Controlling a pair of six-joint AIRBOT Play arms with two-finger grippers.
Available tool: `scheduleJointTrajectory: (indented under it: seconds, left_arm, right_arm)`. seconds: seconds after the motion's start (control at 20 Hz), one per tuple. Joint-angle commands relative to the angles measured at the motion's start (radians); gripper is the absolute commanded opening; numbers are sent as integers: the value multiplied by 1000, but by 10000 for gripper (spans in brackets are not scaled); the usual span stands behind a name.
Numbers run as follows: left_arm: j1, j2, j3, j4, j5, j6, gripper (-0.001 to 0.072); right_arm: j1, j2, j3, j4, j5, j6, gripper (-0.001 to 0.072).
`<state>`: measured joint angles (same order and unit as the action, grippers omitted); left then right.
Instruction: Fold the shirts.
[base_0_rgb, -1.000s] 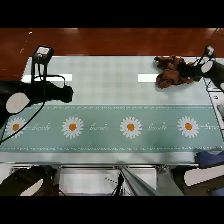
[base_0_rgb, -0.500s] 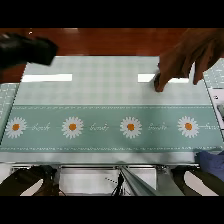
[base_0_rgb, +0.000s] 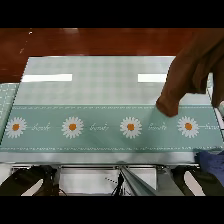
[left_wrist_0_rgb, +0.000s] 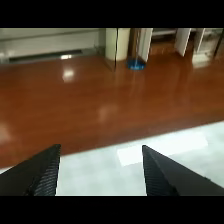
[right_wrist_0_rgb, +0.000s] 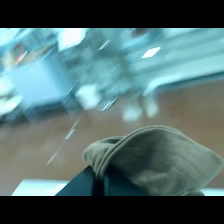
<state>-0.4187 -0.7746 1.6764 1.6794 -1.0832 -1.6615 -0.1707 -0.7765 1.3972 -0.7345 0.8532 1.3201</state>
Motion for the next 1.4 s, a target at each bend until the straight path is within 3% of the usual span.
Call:
scheduleJointTrajectory:
  seconds: [0.0, 0.25, 0.4, 0.55, 0.6, 0.65, 0.7, 0.85, 1.15, 1.25, 1.35]
  left_arm:
    - [0, 5, 6, 0, -207, 2, 605]
    - [1, -7, -63, 0, -246, 3, 601]
    - [1, -6, -140, 0, -246, -2, 600]
    - [1, -6, -240, 0, -246, -21, 600]
    - [1, -6, -276, 0, -246, -32, 600]
    - [1, -6, -312, 0, -248, -34, 600]
    - [1, -6, -351, 0, -248, -46, 600]
    - [1, -5, -485, -6, -259, -92, 600]
    - [1, 33, -846, -191, -259, -106, 600]
    - [1, 75, -965, -272, -198, -106, 600]
    - [2, 104, -1048, -372, -104, -113, 600]
  right_arm:
    - [135, -31, 0, -24, 182, -23, 23]
    - [653, -295, -2, -390, 174, 148, 23]
    - [900, -521, -2, -422, 95, 167, 24]
    - [1010, -702, -1, -421, 30, 187, 28]
    - [1011, -734, -1, -421, 31, 190, 129]
    - [997, -743, -1, -428, 39, 190, 363]
    - [969, -735, -1, -428, 58, 190, 529]
    - [830, -632, 0, -482, 158, 187, 541]
    - [451, -383, 0, -990, 417, 177, 539]
    - [282, -365, 0, -950, 454, 130, 539]
    - [124, -368, -15, -813, 465, 80, 540]
